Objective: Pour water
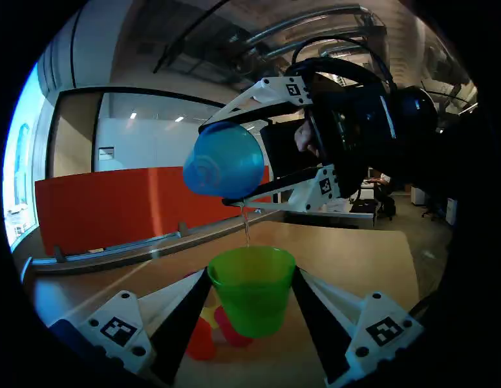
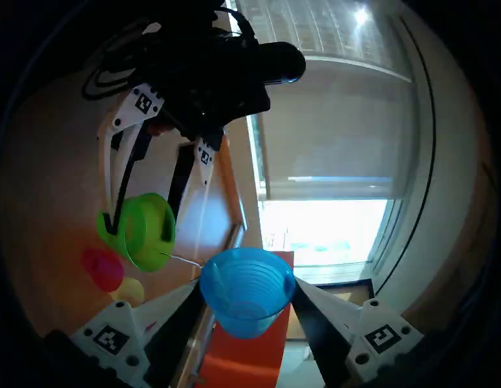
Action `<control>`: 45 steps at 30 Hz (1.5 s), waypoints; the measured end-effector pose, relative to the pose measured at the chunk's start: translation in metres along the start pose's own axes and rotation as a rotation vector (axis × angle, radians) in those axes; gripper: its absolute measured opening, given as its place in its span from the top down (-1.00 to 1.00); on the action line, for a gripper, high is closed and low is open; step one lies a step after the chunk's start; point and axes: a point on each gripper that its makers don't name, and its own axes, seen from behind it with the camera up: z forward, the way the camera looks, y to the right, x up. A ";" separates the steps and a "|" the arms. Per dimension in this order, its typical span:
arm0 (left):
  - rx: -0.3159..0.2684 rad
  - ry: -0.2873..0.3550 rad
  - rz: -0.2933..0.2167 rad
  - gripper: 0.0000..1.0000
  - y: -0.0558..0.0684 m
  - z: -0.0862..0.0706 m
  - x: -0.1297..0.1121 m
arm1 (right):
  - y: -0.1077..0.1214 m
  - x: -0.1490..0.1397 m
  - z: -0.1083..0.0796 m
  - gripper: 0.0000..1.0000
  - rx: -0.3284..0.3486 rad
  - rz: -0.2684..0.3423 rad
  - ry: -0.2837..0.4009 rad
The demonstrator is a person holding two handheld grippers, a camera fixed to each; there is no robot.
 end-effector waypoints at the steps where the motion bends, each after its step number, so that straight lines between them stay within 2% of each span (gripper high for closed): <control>1: 0.000 0.000 0.000 -0.74 0.000 0.000 0.000 | 0.000 0.000 0.000 -0.82 -0.001 -0.001 0.000; 27: 0.000 0.004 0.000 -0.74 0.000 0.000 0.002 | 0.004 -0.004 0.005 -0.82 -0.005 -0.019 0.011; 45: 0.000 0.006 0.000 -0.74 0.001 0.000 0.005 | 0.004 -0.003 0.005 -0.82 -0.004 -0.056 0.012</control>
